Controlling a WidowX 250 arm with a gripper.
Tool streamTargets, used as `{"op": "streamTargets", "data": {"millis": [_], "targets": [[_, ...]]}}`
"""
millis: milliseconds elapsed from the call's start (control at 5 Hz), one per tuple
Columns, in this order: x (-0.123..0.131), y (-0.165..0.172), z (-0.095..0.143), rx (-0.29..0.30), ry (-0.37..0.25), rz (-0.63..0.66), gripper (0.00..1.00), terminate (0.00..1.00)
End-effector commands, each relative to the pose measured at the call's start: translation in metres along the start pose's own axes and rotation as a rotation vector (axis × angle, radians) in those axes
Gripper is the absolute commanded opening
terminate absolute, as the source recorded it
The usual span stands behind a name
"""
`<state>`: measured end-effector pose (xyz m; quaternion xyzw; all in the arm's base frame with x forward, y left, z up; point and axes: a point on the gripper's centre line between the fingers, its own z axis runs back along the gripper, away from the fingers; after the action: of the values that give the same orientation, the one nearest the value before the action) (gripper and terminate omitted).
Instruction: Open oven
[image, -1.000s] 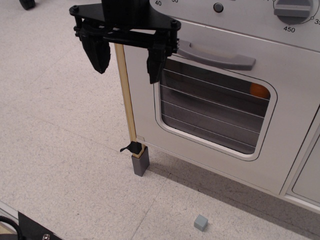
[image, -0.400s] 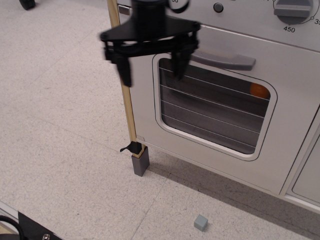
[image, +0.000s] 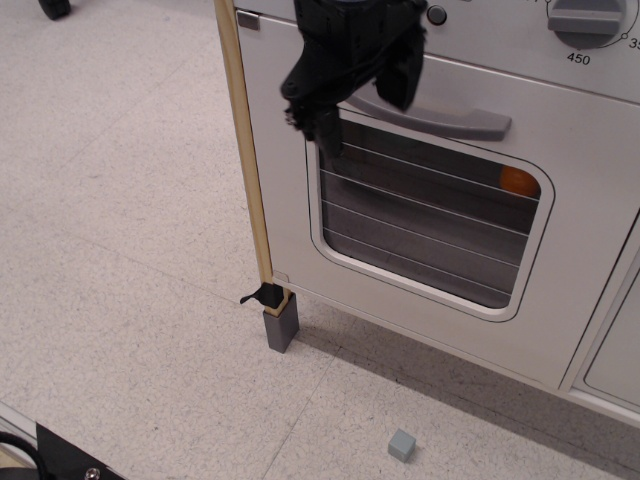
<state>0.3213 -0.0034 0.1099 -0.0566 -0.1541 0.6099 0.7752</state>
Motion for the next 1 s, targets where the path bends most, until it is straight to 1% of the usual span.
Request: {"op": "streamTargets", "data": {"millis": [0, 200, 400, 600, 800], "targets": [[0.022, -0.027, -0.016, -0.088, -0.029, 0.299, 1.00, 0.00], [0.022, -0.032, -0.030, -0.078, -0.019, 0.298, 1.00, 0.00], [0.019, -0.036, -0.034, -0.095, 0.006, 0.292, 1.00, 0.00], [0.019, -0.034, -0.036, -0.070, 0.052, 0.301, 1.00, 0.00], [0.022, -0.026, -0.036, -0.067, 0.053, 0.288, 1.00, 0.00]]}}
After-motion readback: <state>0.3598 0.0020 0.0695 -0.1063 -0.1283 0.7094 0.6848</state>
